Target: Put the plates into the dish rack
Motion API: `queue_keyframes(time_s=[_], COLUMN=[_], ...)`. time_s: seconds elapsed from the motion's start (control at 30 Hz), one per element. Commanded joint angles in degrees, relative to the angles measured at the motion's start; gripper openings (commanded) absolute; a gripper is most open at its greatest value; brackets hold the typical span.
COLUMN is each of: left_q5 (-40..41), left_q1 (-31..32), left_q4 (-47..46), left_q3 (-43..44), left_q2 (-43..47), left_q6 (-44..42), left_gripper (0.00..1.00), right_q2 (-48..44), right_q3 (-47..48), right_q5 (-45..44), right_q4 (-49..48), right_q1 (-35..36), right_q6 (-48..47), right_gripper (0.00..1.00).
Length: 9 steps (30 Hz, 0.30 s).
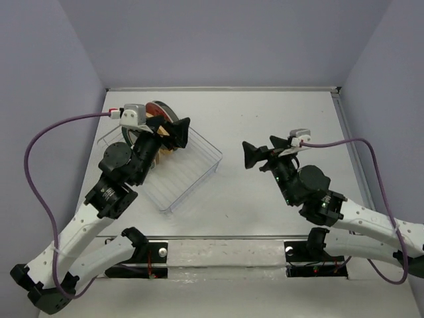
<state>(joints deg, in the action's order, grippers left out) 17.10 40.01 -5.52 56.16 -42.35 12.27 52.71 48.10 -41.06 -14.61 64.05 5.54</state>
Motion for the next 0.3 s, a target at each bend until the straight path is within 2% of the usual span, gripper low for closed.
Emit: queue_keyframes(time_s=[0.0,0.17,0.27], left_q5=[-5.58,-8.31,-10.06], left_q1=[-0.11,-0.11,-0.11], left_q4=[-3.36,-2.39,-3.88], left_q3=[-0.44,-0.44,-1.4], left_q2=[-2.56,-6.07,-7.13], left_q6=[3.9,3.99,4.34], left_gripper=[0.99,0.99,0.99], right_q2=[-8.92,-17.98,-18.0], right_q3=[-7.05,-13.55,-13.47], right_q5=[-15.0,-15.89,-16.68], right_q4=[-2.88,-2.88,-2.88], right_q1=[-0.07,-0.07,-0.07], right_q6=[-2.11,-2.29,-3.34], right_gripper=[1.0,1.0,1.0])
